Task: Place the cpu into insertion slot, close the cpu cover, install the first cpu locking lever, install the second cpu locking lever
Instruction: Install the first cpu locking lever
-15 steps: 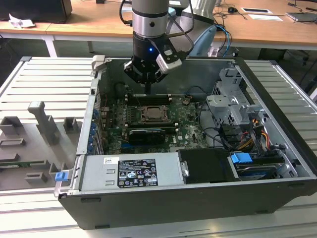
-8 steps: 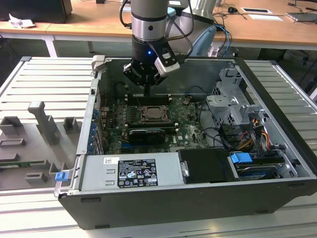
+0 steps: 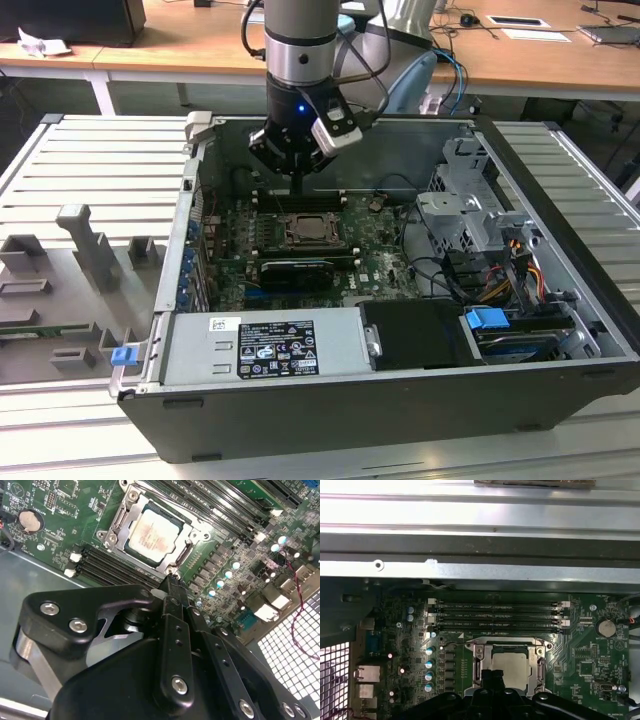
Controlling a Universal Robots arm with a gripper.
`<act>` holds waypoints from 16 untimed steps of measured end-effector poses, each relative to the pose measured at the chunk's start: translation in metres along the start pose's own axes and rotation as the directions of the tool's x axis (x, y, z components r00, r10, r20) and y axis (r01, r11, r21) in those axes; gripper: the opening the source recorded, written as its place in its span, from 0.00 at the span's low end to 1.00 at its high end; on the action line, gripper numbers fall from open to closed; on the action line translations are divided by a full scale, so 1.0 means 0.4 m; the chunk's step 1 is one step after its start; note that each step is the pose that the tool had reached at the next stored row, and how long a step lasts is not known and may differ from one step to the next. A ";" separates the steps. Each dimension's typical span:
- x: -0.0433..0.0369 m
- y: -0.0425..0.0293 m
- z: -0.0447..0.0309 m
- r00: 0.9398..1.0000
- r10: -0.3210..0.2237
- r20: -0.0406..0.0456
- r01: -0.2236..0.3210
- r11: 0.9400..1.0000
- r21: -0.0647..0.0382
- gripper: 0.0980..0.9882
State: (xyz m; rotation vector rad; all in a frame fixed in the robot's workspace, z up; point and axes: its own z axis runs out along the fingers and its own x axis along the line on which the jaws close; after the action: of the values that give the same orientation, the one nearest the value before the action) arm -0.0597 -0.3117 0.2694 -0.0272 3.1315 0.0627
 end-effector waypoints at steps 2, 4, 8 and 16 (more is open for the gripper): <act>0.000 0.000 0.002 1.000 0.002 0.000 -0.002 1.000 0.000 0.01; 0.000 0.000 0.005 1.000 0.010 0.000 -0.010 1.000 0.000 0.01; 0.010 0.000 0.017 1.000 0.027 0.001 -0.027 1.000 0.000 0.01; 0.069 0.001 0.026 1.000 0.008 0.000 -0.008 1.000 0.000 0.01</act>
State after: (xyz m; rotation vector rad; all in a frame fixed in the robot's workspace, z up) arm -0.0872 -0.3114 0.2588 -0.0152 3.1314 0.0627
